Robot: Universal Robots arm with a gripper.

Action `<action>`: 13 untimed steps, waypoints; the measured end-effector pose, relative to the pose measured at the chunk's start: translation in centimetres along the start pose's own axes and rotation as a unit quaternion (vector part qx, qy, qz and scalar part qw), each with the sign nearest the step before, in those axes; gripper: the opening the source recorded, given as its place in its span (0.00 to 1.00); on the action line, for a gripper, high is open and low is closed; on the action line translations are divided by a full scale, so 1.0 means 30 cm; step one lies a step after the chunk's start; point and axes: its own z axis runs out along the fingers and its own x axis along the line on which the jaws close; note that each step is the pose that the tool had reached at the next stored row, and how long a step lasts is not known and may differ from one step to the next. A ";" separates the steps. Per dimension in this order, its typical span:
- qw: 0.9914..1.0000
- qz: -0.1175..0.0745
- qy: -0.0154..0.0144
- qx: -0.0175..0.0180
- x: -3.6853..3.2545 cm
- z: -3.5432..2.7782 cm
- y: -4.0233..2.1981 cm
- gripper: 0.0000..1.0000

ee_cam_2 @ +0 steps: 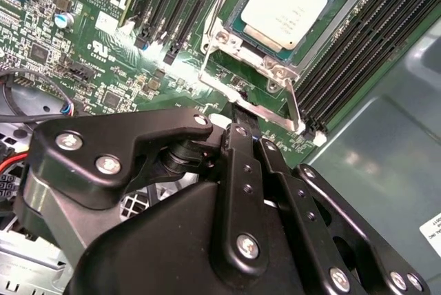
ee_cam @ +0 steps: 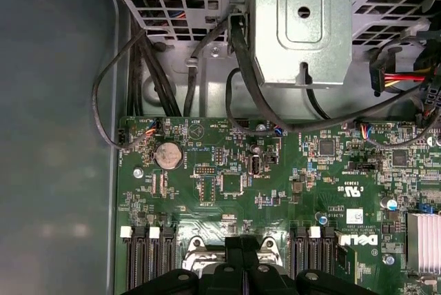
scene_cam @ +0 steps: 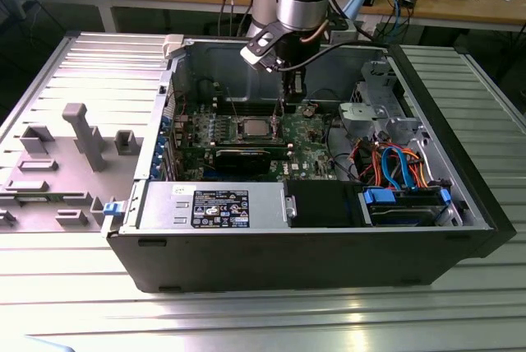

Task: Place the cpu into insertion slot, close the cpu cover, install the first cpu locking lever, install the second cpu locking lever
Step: 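Close the cpu cover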

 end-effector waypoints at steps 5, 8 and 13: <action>1.000 0.000 0.000 0.000 0.000 0.000 -0.005 0.11; 1.000 0.000 0.000 0.000 0.000 0.000 -0.009 0.11; 1.000 0.000 0.000 0.000 0.000 0.000 -0.015 0.11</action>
